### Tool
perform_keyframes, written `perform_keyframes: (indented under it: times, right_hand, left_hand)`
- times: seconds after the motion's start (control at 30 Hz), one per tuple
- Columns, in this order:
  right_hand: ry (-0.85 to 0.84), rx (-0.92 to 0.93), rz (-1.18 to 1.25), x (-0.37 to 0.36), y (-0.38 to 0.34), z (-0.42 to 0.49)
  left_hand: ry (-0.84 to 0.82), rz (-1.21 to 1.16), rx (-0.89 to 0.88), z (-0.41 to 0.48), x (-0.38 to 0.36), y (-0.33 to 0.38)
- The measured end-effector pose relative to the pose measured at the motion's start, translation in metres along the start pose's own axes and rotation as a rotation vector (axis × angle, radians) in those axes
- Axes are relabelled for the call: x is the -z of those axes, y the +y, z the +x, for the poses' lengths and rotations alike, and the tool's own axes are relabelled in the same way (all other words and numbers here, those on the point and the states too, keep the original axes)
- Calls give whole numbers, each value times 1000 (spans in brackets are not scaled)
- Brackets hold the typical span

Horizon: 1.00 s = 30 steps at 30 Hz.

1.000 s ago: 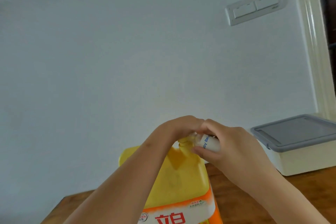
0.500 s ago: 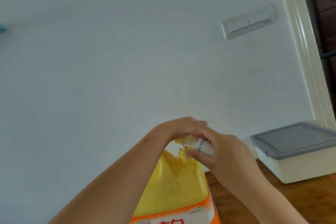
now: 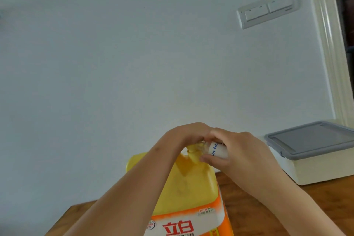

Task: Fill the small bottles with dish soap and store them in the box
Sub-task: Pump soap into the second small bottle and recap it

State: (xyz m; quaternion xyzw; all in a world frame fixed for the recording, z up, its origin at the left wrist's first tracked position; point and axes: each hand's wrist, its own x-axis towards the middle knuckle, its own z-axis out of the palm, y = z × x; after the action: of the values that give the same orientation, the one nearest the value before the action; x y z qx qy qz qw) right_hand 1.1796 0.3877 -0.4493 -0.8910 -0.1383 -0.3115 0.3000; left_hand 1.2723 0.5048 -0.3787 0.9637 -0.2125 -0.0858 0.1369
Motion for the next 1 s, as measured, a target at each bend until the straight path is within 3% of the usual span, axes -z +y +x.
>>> perform_keyframes:
  times: [0.23,0.43,0.67,0.8,1.0]
  right_hand:
    - [43,-29,36,-3,-8,0]
    - [23,-41,44,-3,-6,-2]
    - [-30,-51,61,-1,-4,-3]
    - [20,-47,125,-1,-9,-1]
    - [72,-27,122,-8,-6,-2]
  left_hand:
    - [-52,128,-148,-2,15,13]
    - [-24,217,-71,13,3,-2]
    - [11,162,-52,11,-3,-4]
    - [-36,149,-134,8,13,2]
    - [20,116,-80,20,6,-11]
